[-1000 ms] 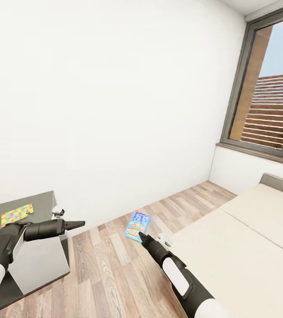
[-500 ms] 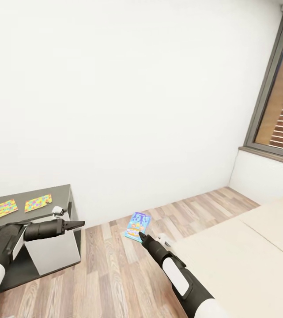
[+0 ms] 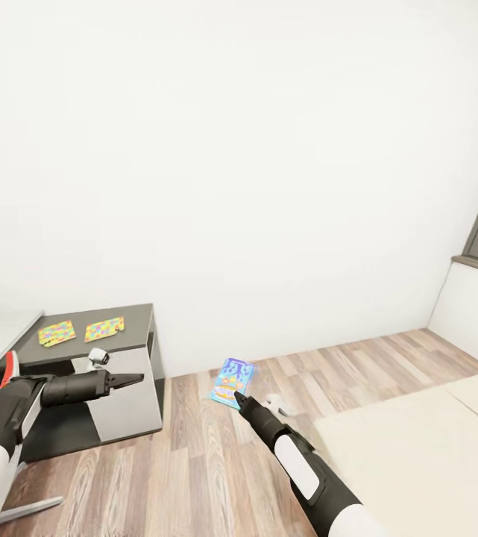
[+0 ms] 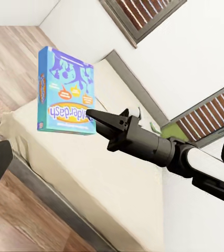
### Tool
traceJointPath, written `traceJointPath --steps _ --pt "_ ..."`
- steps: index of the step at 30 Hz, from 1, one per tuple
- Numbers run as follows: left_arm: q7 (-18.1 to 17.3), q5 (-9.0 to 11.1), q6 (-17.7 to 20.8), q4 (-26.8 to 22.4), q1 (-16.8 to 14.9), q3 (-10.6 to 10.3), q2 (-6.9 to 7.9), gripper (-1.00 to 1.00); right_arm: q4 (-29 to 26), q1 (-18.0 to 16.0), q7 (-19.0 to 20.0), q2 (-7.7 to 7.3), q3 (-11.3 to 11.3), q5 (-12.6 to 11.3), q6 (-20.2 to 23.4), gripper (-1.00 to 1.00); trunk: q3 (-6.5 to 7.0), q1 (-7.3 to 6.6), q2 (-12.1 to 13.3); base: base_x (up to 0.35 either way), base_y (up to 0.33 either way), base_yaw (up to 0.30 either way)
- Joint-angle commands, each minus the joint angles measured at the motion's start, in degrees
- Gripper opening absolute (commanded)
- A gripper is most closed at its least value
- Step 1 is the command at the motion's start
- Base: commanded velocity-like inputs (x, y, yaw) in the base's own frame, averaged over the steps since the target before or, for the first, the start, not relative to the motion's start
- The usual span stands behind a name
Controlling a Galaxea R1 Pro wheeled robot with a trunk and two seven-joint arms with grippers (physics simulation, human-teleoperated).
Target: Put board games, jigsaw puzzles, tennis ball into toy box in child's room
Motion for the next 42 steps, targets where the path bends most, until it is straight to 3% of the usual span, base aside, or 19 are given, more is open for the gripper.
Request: traceJointPath --steps 1,42 --pt "-0.2 -0.1 0.6 0.0 0.0 0.0 0.00 1.00 0.0 0.0 0.1 0.00 0.0 -0.4 0.2 -1.00 -0.02 0.02 0.0 0.000 0.000 0.292" --pt "-0.2 -0.1 0.7 0.0 0.0 0.1 0.01 1.00 0.0 0.0 0.1 0.00 0.0 -0.4 0.2 -1.00 -0.02 0.02 0.0 0.000 0.000 0.292"
